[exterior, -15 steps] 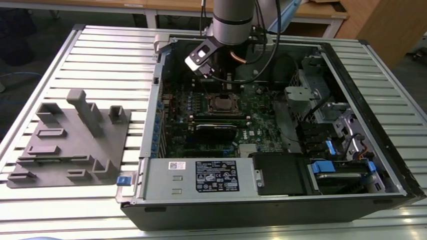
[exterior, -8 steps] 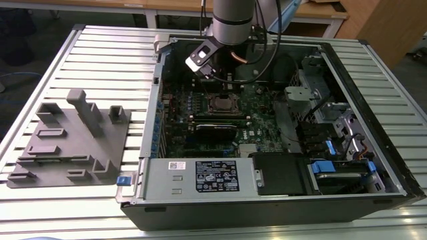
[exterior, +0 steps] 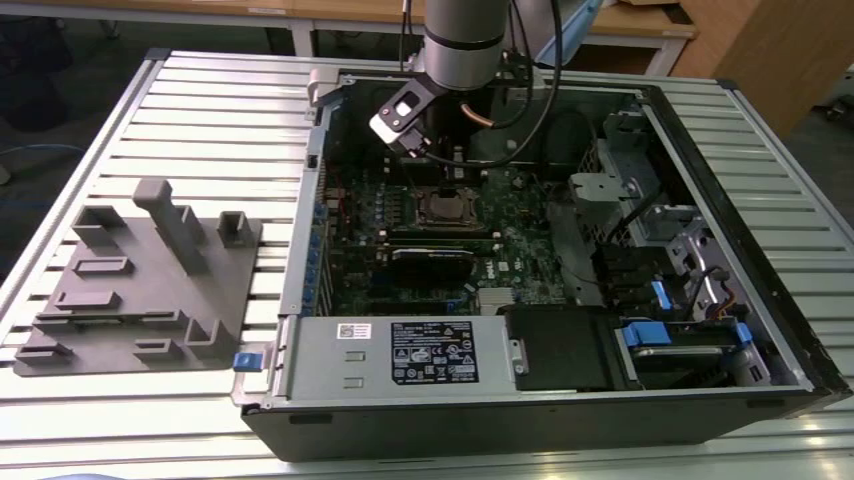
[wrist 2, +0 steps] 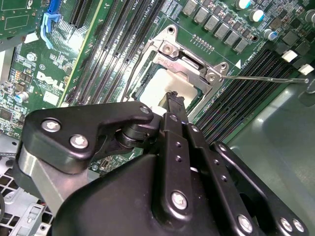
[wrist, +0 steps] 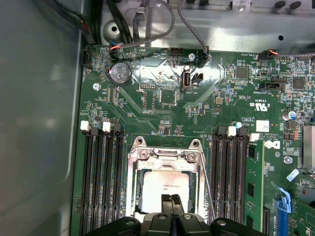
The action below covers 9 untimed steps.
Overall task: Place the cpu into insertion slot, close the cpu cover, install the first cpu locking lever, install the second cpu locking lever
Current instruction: 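Close the cpu cover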
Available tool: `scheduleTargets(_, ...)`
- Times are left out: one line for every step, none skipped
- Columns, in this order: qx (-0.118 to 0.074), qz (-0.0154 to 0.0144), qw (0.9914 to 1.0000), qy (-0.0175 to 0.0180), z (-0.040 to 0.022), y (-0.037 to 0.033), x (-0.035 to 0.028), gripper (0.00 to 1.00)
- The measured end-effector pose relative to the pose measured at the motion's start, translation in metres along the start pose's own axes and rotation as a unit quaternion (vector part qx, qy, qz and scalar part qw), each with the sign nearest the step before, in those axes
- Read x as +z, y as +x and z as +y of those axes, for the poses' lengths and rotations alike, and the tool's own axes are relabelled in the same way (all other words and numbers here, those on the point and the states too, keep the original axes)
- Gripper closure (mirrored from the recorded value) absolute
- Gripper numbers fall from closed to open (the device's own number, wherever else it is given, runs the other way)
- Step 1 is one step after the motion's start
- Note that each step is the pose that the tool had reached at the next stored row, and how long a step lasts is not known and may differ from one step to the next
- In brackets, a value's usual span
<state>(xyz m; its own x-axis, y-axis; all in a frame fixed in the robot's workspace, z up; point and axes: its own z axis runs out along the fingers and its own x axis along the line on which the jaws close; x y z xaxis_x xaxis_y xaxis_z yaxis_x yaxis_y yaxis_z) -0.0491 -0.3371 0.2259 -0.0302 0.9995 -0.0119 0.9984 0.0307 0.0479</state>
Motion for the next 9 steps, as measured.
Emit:
scheduleTargets(0.000,0.0000,1.00000,0.0000,0.0000,0.0000,0.0000,0.89)
scheduleTargets(0.000,0.0000,1.00000,0.0000,-0.0001,0.0000,0.0000,0.89)
scheduleTargets(0.000,0.0000,1.00000,0.0000,-0.0001,0.0000,0.0000,0.89)
scheduleTargets(0.000,0.0000,1.00000,0.0000,-0.0001,0.0000,0.0000,0.89)
scheduleTargets(-0.002,0.0001,1.00000,0.0000,-0.0001,0.0000,0.0001,0.89)
scheduleTargets(-0.007,0.0004,0.99997,-0.0001,-0.0001,0.0000,0.0000,0.89)
scheduleTargets(-0.014,0.0007,0.99990,-0.0002,-0.0002,0.0000,0.0001,0.89)
scheduleTargets(-0.022,0.0011,0.99975,-0.0003,-0.0001,0.0000,0.0001,0.89)
scheduleTargets(-0.031,0.0016,0.99950,-0.0004,-0.0001,0.0000,0.0002,0.89)
